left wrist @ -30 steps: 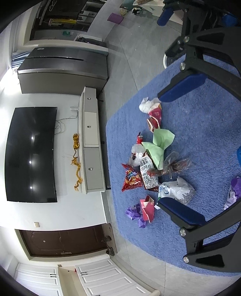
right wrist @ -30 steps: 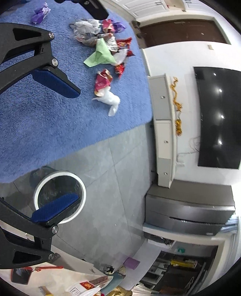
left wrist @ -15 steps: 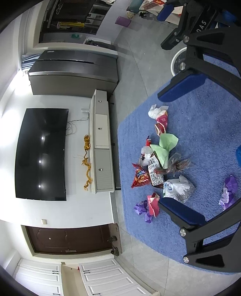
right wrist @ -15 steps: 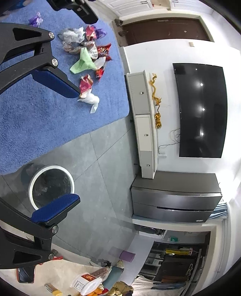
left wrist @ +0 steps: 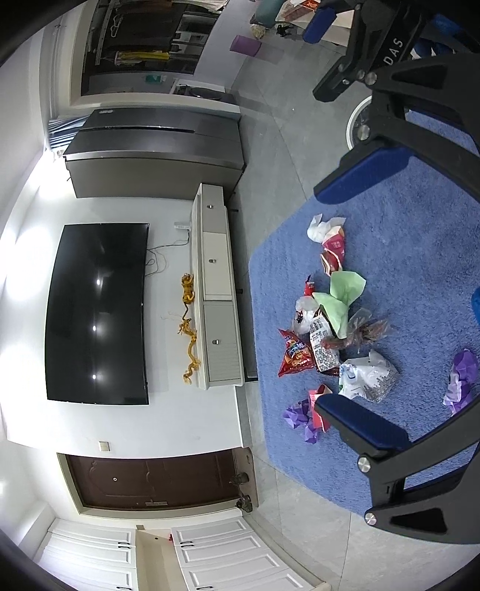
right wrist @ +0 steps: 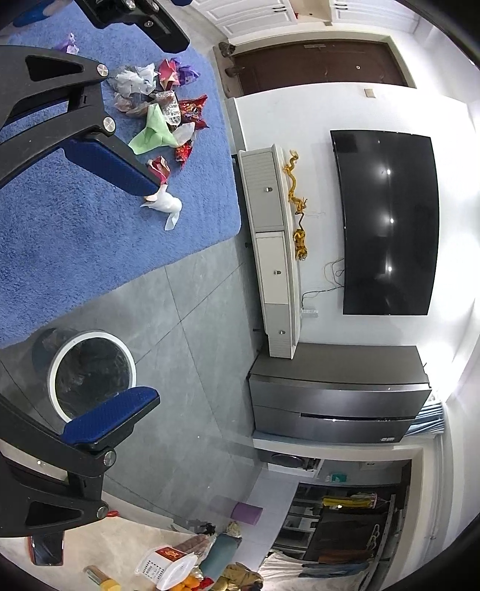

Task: Collect trash
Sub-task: 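Grasp the purple wrapper with the left tool while the right tool grasps the pink-red snack bag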

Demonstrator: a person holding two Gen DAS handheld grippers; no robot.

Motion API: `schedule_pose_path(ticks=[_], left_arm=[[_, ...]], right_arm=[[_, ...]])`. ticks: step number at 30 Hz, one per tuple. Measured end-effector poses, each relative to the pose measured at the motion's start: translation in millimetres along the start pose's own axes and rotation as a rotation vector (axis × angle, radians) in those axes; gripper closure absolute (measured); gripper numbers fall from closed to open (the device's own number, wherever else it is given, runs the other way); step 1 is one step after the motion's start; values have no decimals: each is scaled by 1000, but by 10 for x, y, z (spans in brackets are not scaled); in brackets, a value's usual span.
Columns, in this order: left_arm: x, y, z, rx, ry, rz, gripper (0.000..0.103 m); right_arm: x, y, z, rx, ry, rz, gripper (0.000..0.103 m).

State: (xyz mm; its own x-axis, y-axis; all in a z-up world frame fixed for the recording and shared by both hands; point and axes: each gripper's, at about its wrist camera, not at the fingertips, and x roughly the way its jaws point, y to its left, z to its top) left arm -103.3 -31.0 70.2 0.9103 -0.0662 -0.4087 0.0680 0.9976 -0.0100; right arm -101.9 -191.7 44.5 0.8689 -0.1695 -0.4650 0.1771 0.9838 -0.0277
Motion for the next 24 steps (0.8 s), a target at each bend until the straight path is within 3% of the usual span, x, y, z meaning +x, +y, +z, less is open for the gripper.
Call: schedule_pose_path(ticks=[11,20,24], left_arm=[[171,255,-54,-30,18,6,0],[247,567,-50,-55,-28,88,0],[338,764,-51,-54,3,113,0]], right_arm=[[70,50,35,10,-34,35,0],[276,143,38,-18,-3,60,0],[404,179,41,-24,20,91,0]])
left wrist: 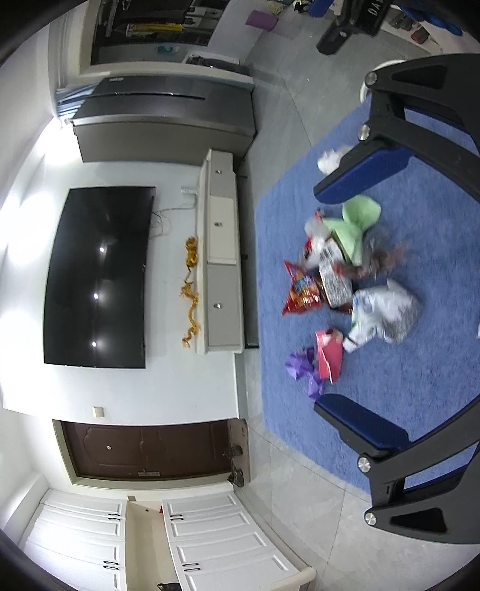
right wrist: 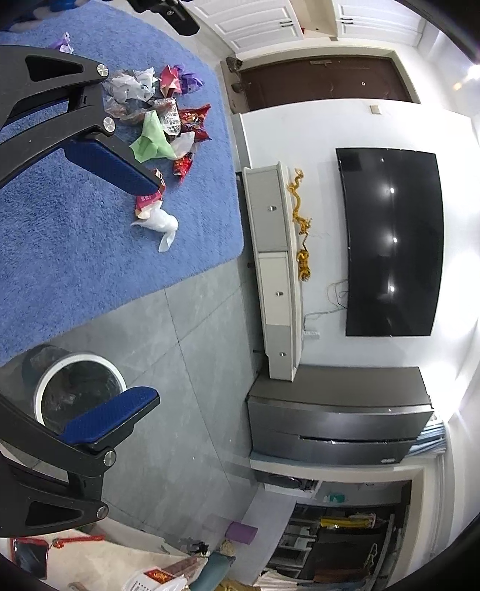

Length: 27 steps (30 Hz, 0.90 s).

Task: Collect trash
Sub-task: 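Grasp the purple wrapper with the left tool while the right tool grasps the pink-red snack bag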

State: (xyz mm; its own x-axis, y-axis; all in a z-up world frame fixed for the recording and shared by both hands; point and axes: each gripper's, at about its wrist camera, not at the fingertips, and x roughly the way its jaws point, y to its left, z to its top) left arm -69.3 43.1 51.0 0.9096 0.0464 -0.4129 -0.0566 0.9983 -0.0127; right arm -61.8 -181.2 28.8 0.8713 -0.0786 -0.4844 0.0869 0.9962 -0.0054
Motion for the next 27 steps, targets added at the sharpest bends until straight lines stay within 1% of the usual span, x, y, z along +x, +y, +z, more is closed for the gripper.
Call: schedule_pose_path(ticks=[2,4,8,10,11,14,16,17,19,20,23,25,26,27], left_arm=[[72,116,-13,0,39,-12,0],[112,262,-53,-15,62,-12,0],[194,556,-231,-26,124,-9,0],[226,650,-364,-21,167,-36,0],[238,672,-421,-19,189,-63,0],[262,663,-599,-9,272,-191,0],[282,623,-718,2,328,-273,0],[302,609,-764,5,347,-298,0],[317,549,-849,21,383,-340,4],[326,508,-891,41,402,-352,7],[347,406,-980,89,436,-366,8],[361,362,-1038,116,460,-362,11],[375,341,-1053,124,471,-358,14],[393,323,-1070,128,484,-355,17]], right_arm=[[62,26,10,-8,8,15,0],[131,54,21,-14,18,32,0],[320,157,-10,-27,58,91,0],[422,228,-42,-33,84,129,1],[479,275,-55,-38,100,151,2],[603,398,-82,-56,128,212,8],[699,505,-91,-75,148,265,15],[753,556,-96,-89,160,292,17],[848,628,-91,-118,178,327,19],[904,675,-88,-139,187,338,19],[1098,802,-59,-184,203,371,23],[1211,858,-59,-198,214,388,30],[1307,891,-58,-211,226,399,32],[1385,906,-55,-221,233,405,37]])
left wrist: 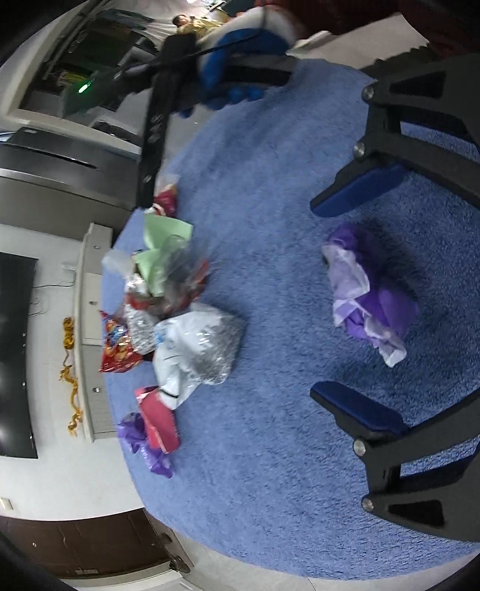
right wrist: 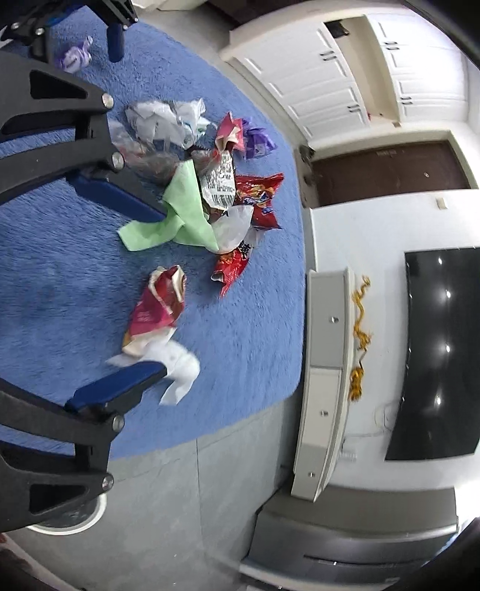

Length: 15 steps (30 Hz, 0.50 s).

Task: Collect trash
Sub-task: 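Grasp the purple wrapper with the left tool while the right tool grasps the pink-red snack bag, then lift the purple wrapper with the left tool while the right tool lifts the pink-red bag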

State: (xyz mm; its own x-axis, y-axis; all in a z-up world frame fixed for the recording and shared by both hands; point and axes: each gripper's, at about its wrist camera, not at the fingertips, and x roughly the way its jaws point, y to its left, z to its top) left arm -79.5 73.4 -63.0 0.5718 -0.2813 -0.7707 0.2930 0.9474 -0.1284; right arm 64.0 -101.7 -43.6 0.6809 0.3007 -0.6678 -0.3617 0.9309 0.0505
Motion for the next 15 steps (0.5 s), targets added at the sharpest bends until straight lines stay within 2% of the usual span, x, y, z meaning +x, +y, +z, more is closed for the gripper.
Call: schedule_pose_path(ticks=[4,8,13,15], left_arm=[[34,-3,-39,-2,13,5,24],[46,-50,-32,12,15,17,36],[60,-69,29,8,15,2,56],[65,-73,55,-4,13,-13,57]], right_arm=[[277,-59,65,-37,42,40,42],[457,-124,64,-70,91,65,43],[421,-169,50,-79,108,118,43],[365,-155,26,-84,115,170,43]])
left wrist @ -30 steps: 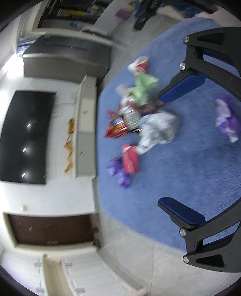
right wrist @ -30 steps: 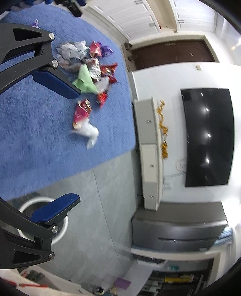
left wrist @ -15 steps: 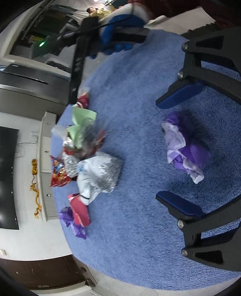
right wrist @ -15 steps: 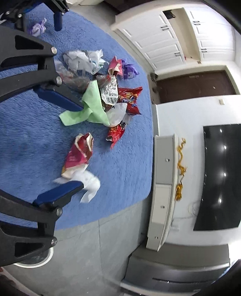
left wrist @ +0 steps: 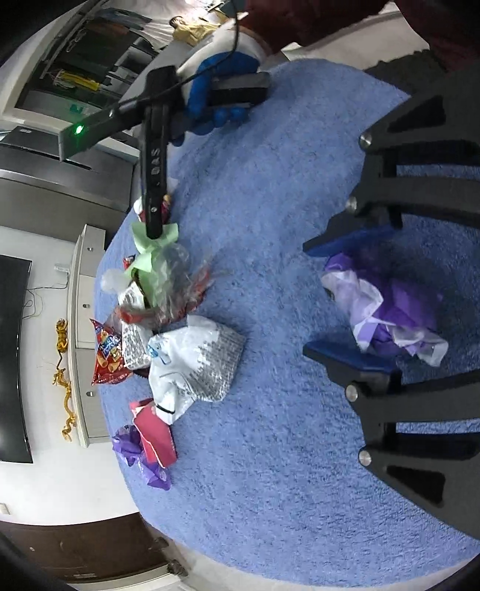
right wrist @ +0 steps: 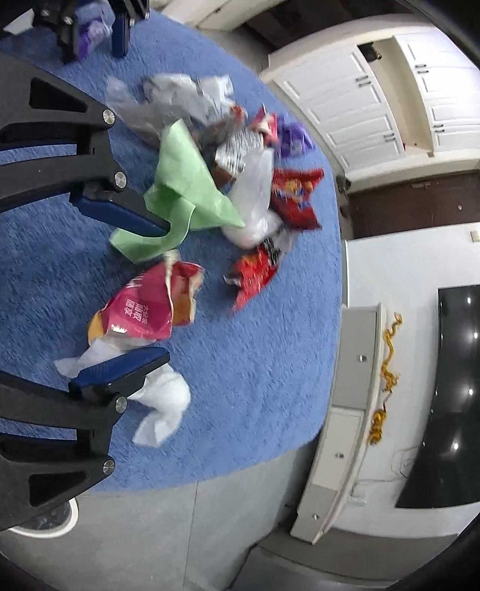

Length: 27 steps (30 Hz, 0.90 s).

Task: Collect trash
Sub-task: 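Lift the purple wrapper with the left tool while the right tool lifts the pink-red bag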

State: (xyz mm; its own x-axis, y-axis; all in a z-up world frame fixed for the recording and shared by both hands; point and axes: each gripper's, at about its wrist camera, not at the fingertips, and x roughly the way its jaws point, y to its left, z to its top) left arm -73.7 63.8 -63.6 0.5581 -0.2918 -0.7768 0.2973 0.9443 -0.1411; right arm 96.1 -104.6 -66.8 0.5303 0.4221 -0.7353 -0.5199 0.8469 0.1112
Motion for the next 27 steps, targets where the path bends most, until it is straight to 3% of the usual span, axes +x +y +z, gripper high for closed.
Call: schedule_pose_path(ticks=[6,14,20,27], left_arm=[[20,6,16,-24,-13,-2,58],[5,21,4,-30,-20,7,60],[20,45,27,-44,-27,0,60],[25,39,94,-53,-40,10,64]], right_arm=[[-112,128,-106,-38,5,64,45],[-118,77,-110,-118,36,5,52],[-278,-205,50,25,-50,88,54],[76,-106,143,40,25,83,59]])
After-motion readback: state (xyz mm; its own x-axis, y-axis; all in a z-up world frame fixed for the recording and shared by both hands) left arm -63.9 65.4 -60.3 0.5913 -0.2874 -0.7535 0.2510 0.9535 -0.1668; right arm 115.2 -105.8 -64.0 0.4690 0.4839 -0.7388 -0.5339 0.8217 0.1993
